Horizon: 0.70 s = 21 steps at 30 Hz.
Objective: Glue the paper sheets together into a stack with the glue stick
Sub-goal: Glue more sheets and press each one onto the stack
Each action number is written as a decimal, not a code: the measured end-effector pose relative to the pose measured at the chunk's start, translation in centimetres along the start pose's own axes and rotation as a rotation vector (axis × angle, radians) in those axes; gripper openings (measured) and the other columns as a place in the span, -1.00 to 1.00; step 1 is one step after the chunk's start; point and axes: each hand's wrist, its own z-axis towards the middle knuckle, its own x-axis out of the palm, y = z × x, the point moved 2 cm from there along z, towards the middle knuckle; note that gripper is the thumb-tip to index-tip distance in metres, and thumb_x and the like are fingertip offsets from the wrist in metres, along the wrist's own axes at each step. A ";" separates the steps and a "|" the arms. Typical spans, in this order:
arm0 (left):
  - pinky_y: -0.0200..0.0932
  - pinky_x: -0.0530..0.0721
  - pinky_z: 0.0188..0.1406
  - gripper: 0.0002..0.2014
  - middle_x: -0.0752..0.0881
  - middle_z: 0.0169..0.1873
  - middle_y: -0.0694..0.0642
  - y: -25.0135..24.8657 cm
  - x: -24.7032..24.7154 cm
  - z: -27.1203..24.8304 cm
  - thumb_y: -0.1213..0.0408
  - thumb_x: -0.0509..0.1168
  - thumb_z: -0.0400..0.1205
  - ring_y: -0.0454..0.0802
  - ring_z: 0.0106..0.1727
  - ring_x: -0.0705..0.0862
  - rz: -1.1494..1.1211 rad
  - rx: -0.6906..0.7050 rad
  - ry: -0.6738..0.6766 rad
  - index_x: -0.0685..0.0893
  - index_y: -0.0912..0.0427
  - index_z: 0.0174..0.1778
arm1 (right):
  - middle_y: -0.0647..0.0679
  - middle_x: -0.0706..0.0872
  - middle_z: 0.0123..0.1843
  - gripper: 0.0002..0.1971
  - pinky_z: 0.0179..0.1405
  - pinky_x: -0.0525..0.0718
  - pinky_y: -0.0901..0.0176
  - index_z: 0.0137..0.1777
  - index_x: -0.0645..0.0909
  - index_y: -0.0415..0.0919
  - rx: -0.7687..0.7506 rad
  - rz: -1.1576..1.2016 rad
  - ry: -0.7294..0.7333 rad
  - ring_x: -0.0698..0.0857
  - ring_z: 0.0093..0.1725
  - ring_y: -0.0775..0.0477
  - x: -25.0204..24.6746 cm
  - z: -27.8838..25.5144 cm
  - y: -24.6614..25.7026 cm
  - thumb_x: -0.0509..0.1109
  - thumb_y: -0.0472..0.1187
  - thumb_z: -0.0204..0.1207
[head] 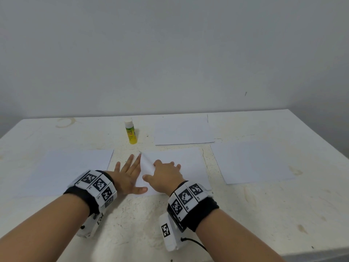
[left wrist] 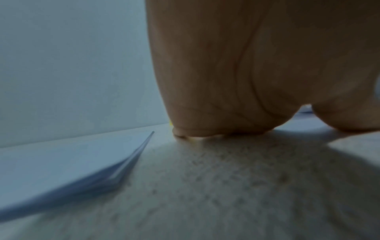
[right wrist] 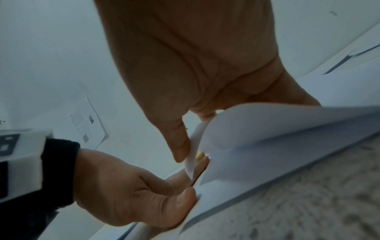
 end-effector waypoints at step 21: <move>0.05 -0.31 0.60 0.36 -0.57 0.53 0.32 0.9 -0.2 -1.3 -0.64 -0.01 0.32 0.19 0.60 -0.50 -0.119 -0.073 0.022 -0.54 0.42 0.52 | -0.28 0.37 0.58 -0.25 0.60 0.05 -0.35 0.52 0.37 -0.23 -0.032 -0.145 0.044 0.11 0.64 -0.35 -0.3 -0.4 0.3 0.33 0.27 0.49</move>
